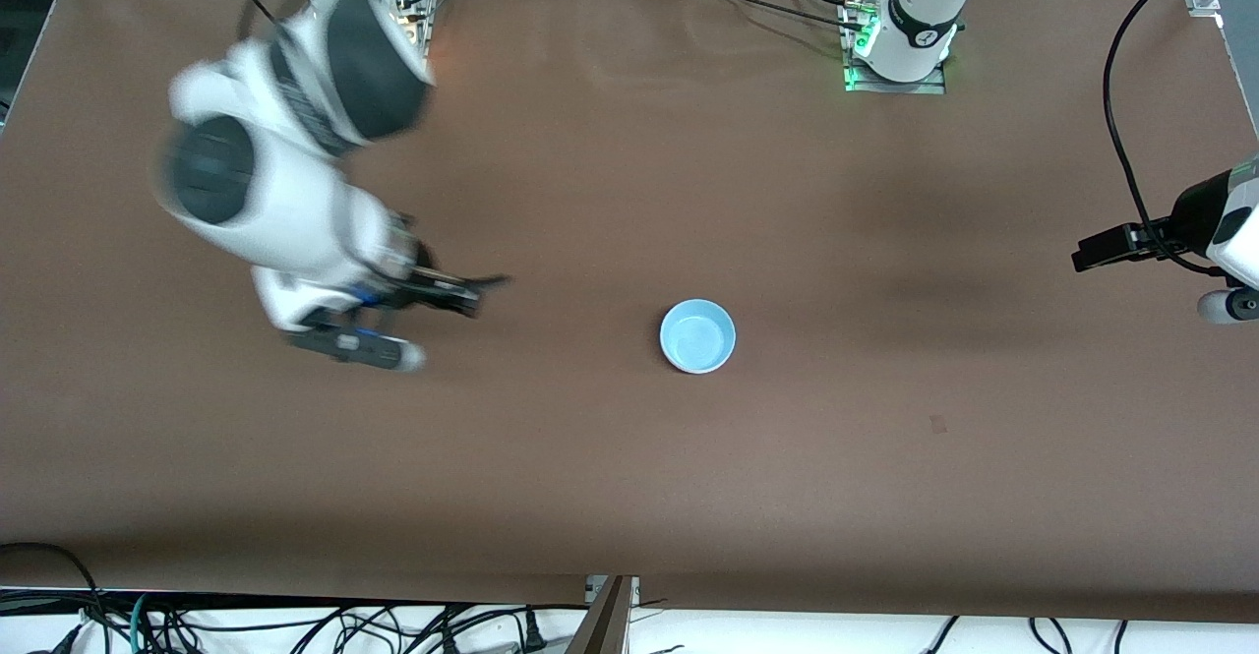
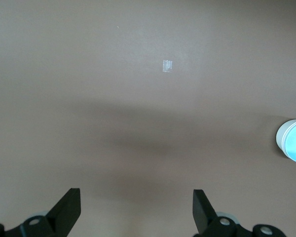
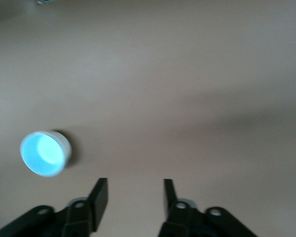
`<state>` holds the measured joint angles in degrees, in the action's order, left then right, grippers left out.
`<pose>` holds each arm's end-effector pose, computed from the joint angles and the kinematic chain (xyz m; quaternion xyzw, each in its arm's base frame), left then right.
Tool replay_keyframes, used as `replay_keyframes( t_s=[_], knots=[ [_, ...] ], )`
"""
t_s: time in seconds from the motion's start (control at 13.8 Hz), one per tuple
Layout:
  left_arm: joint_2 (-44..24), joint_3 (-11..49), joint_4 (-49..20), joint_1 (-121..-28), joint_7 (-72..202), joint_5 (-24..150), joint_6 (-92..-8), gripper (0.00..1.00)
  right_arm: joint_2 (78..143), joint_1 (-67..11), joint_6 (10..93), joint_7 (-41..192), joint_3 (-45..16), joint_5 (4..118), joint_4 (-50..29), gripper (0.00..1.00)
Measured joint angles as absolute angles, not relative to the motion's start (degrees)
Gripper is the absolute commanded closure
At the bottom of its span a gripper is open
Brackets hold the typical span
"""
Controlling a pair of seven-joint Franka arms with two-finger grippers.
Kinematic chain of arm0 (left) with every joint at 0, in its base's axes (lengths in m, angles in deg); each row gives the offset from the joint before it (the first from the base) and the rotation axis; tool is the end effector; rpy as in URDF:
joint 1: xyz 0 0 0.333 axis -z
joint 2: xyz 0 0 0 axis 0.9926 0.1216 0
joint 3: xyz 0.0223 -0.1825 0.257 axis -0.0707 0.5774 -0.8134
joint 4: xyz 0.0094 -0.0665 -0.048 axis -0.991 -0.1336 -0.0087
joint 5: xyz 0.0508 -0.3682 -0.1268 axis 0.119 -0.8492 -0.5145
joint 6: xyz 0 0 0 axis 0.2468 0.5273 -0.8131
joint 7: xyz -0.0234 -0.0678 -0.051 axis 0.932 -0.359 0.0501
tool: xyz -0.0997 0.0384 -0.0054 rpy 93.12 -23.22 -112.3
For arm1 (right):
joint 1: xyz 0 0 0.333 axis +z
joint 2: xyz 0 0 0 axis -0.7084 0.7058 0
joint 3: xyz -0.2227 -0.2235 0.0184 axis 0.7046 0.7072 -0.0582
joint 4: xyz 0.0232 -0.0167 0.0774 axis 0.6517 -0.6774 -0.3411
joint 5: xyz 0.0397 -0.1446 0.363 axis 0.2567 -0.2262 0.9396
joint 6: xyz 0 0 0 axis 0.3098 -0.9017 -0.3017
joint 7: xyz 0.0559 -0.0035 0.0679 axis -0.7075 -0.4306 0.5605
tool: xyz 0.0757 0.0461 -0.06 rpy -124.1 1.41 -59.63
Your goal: Stack pink and blue bowls on white bowl
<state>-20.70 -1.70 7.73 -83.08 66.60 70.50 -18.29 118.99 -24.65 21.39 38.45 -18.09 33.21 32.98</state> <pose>0.6216 0.0217 0.5656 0.9939 0.0904 -0.0630 0.0051 0.6571 0.2483 0.5466 -0.9912 0.1080 0.0495 0.0583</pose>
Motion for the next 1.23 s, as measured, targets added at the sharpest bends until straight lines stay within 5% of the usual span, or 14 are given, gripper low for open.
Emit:
replay_keyframes(
  t_s=[0.44, 0.8, 1.23],
  knots=[
    [-20.7, -1.7, 7.8, -83.1, 66.6, 70.5, -18.3, 0.0, 114.1, -40.8, 11.0, 57.2, -16.8, 33.1, 32.7, 0.01],
    [-20.7, -1.7, 7.8, -83.1, 66.6, 70.5, -18.3, 0.0, 110.8, -42.0, 12.9, 60.4, -12.3, 32.9, 28.6, 0.01],
    [-20.7, -1.7, 7.8, -83.1, 66.6, 70.5, -18.3, 0.0, 92.2, -41.4, 33.5, 60.5, -14.6, 23.6, -4.3, 0.01]
  ],
)
